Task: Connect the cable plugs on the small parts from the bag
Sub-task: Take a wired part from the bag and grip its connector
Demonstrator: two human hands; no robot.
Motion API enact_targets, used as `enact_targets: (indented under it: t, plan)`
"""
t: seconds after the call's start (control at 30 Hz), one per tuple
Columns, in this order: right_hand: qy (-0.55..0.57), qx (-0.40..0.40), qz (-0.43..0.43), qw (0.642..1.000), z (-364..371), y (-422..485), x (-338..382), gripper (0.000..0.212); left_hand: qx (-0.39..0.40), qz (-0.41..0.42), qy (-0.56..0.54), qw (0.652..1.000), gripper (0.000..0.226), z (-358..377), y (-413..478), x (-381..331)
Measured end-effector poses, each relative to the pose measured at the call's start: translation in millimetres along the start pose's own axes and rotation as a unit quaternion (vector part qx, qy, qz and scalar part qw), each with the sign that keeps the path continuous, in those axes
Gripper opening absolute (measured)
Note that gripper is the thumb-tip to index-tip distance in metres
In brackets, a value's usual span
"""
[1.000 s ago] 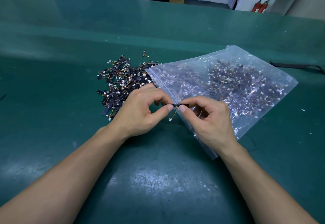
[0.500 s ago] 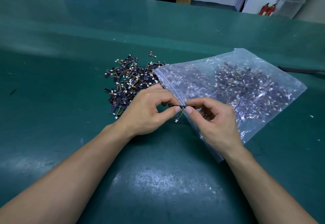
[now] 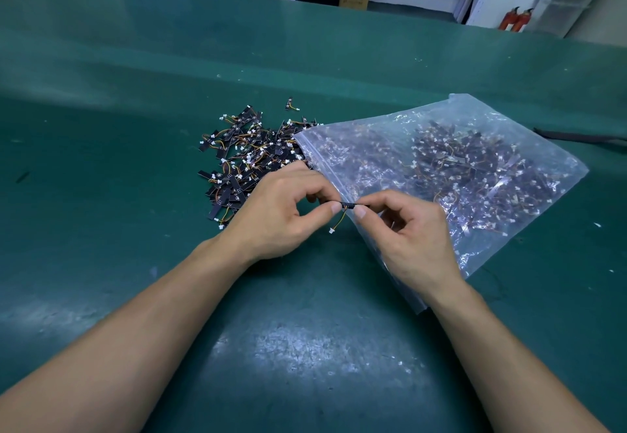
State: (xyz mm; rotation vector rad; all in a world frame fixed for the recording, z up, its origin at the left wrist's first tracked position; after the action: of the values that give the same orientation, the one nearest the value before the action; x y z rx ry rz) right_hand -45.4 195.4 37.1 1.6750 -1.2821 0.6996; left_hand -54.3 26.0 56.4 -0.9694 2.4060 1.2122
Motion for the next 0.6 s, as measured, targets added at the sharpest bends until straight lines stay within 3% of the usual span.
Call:
enact_targets:
  t: [0.6]
  plan:
    - [-0.002,0.011,0.022,1.0,-0.2,1.3,-3.4,0.009,0.008,-0.023,-0.022,0.999,0.008,5.6,-2.7,7.2]
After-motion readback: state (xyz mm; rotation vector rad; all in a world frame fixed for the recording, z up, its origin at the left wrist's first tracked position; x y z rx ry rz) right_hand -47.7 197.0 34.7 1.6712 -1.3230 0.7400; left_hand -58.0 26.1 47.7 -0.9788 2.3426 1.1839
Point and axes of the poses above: each hand's wrist, its own y-axis towards the middle knuckle, its own z-axis out of the palm, x = y × z, the point moved 7 cm from there along y, towards the middle knuckle, and after that the axes turned 7 degrees about z, right-handed, at the moved point
